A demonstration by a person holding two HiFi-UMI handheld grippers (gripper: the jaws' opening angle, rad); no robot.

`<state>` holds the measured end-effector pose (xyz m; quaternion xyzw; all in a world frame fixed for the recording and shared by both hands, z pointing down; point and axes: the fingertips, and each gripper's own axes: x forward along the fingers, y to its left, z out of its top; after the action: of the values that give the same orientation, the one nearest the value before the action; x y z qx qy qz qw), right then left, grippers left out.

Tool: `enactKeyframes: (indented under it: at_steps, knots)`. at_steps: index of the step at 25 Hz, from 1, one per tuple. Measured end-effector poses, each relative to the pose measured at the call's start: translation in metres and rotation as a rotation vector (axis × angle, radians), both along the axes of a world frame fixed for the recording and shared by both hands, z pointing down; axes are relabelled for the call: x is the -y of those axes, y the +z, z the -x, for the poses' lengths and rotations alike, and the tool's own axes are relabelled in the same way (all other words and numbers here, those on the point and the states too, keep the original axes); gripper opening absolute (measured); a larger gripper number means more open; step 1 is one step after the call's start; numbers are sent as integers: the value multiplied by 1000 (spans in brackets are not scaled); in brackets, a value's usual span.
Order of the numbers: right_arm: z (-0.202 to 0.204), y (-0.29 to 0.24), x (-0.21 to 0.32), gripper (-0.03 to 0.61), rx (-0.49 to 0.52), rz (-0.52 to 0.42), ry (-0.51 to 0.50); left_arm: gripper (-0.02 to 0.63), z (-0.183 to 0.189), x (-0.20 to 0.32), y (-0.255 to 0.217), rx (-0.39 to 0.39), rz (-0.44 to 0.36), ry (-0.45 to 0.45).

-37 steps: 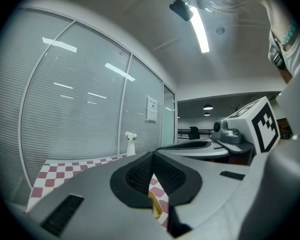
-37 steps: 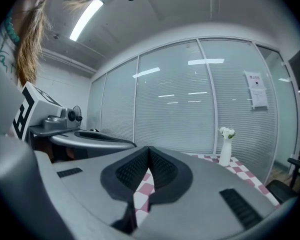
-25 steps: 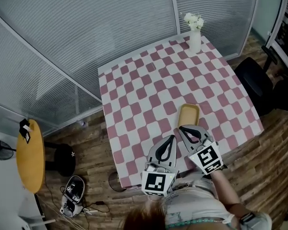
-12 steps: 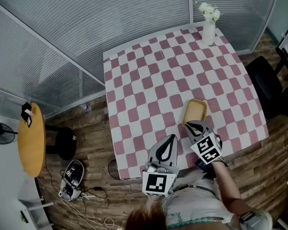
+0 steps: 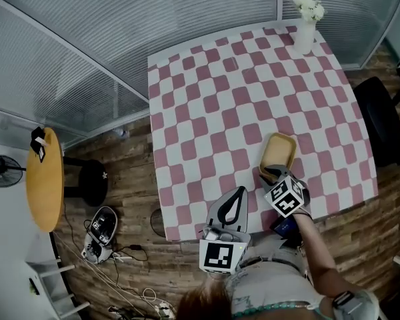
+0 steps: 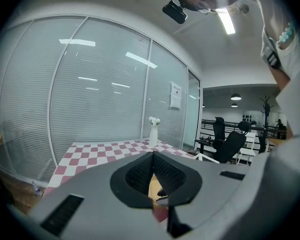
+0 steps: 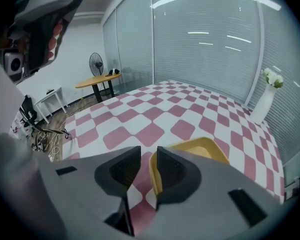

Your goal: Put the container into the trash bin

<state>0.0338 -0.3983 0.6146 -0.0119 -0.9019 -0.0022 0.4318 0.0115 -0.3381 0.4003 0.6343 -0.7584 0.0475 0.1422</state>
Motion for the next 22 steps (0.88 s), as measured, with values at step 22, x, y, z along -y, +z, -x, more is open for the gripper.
enactKeyframes:
  at_steps: [22]
  knots:
    - [0,73,-1,9,-236,-125,-112,6,14,-17,4,-6,14,-77]
